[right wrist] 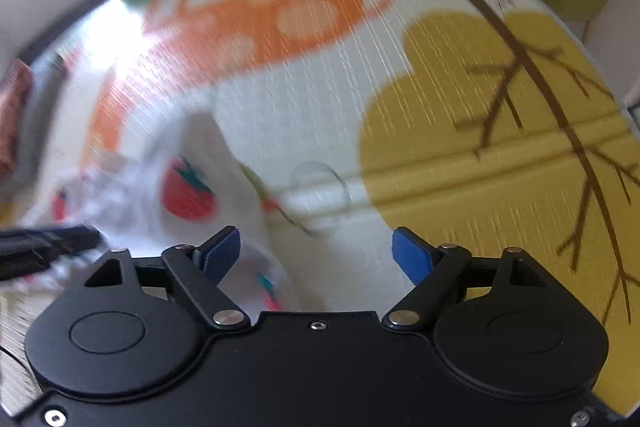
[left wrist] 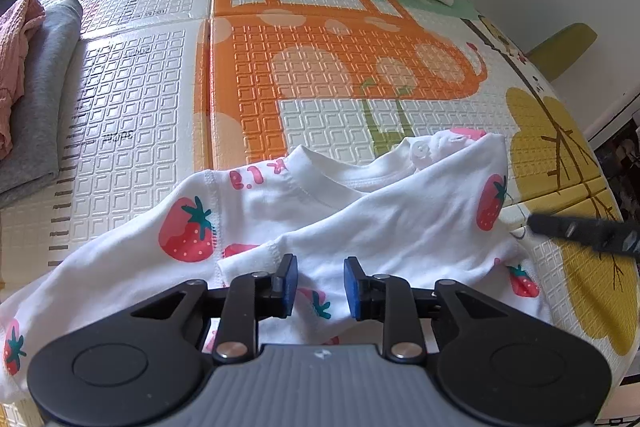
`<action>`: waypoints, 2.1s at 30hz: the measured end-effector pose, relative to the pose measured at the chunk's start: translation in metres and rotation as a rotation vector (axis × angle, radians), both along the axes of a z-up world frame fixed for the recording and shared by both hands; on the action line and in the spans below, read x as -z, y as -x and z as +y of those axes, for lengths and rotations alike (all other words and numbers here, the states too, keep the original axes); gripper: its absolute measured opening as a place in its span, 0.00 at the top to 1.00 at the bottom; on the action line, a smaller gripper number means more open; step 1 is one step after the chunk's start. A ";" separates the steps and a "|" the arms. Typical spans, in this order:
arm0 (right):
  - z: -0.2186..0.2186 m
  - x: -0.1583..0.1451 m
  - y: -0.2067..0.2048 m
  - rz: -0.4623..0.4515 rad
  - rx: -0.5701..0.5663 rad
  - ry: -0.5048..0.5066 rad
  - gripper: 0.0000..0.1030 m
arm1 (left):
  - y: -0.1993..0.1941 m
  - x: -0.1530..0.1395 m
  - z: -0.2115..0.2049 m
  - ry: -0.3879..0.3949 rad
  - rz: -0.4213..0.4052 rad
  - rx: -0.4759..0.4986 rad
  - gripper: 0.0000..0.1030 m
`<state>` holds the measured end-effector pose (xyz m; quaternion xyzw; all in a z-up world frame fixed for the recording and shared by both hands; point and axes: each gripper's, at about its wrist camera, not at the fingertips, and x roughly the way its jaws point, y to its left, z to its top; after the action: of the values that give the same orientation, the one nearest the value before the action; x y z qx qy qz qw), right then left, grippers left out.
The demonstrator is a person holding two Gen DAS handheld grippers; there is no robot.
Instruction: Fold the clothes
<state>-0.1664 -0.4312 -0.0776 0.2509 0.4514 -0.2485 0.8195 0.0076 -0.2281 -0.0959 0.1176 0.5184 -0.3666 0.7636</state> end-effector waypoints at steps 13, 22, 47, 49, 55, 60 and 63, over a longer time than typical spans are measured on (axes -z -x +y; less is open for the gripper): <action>-0.013 -0.060 -0.087 -0.164 -0.178 -0.239 0.63 | 0.002 0.001 0.000 0.004 0.002 0.004 0.69; -0.005 -0.021 -0.149 0.051 -0.291 -0.355 0.63 | 0.004 0.002 0.001 0.011 0.004 0.002 0.67; 0.014 0.034 -0.232 0.758 -0.553 -0.249 0.63 | 0.004 0.005 -0.003 0.006 -0.004 0.019 0.68; 0.015 0.037 -0.235 0.789 -0.551 -0.224 0.63 | 0.003 0.005 -0.003 0.009 -0.001 0.017 0.68; 0.015 0.043 -0.244 0.850 -0.531 -0.143 0.63 | 0.003 0.005 -0.001 0.017 0.006 0.013 0.68; 0.014 0.046 -0.248 0.879 -0.538 -0.058 0.69 | 0.002 0.006 0.000 0.021 0.011 0.011 0.68; 0.012 0.042 -0.249 0.859 -0.540 -0.048 0.69 | 0.002 0.006 -0.001 0.020 0.008 0.012 0.68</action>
<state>0.0821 -0.4193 -0.1191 0.0189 0.8021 -0.0983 0.5888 0.0059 -0.2293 -0.1019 0.1117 0.5171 -0.3769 0.7603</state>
